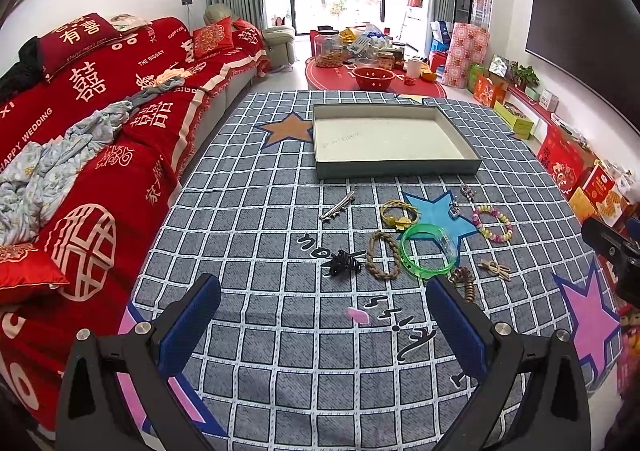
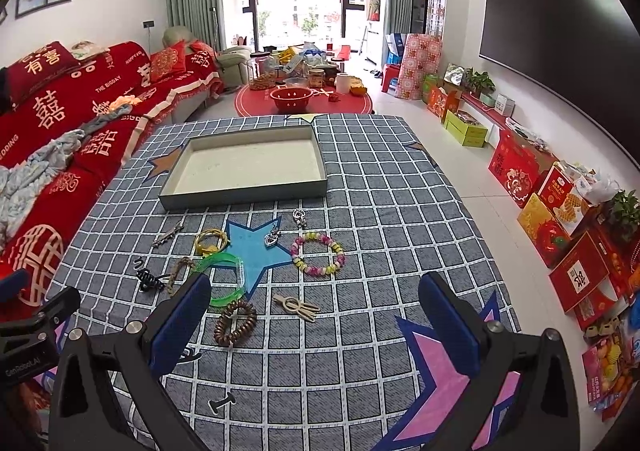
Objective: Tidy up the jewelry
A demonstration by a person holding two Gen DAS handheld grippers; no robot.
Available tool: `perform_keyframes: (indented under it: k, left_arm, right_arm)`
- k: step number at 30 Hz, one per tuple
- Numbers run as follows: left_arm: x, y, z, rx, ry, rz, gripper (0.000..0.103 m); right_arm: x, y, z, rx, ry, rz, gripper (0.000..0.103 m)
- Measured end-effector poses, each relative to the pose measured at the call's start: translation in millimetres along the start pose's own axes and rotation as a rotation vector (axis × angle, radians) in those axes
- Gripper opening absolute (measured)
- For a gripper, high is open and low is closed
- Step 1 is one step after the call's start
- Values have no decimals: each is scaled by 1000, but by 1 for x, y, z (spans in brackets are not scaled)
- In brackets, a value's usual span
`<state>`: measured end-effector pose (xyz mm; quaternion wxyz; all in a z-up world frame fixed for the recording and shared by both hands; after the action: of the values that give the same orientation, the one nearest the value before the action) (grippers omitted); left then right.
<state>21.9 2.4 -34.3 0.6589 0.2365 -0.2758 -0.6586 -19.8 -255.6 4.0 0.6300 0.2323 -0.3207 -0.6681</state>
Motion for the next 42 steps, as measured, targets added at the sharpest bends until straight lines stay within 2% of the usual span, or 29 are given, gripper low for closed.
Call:
perform_keyframes:
  k: [42]
  left_arm:
    - [5,-1,-5,-26,3,-10,103]
  right_arm:
    - [-2,-5,-1,-7,1,3,103]
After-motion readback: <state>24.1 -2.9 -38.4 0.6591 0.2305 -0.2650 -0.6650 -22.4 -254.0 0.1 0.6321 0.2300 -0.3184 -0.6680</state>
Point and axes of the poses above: each gripper's, at about its wrist camera, not at the fingertips, and z roughly against the way its jaws point, x to its right, y to its top, the point moved 5 cm from there along -z, roughly the way its jaws point, and after that the axes turned 6 degrees about z, right-handed, at the moved point
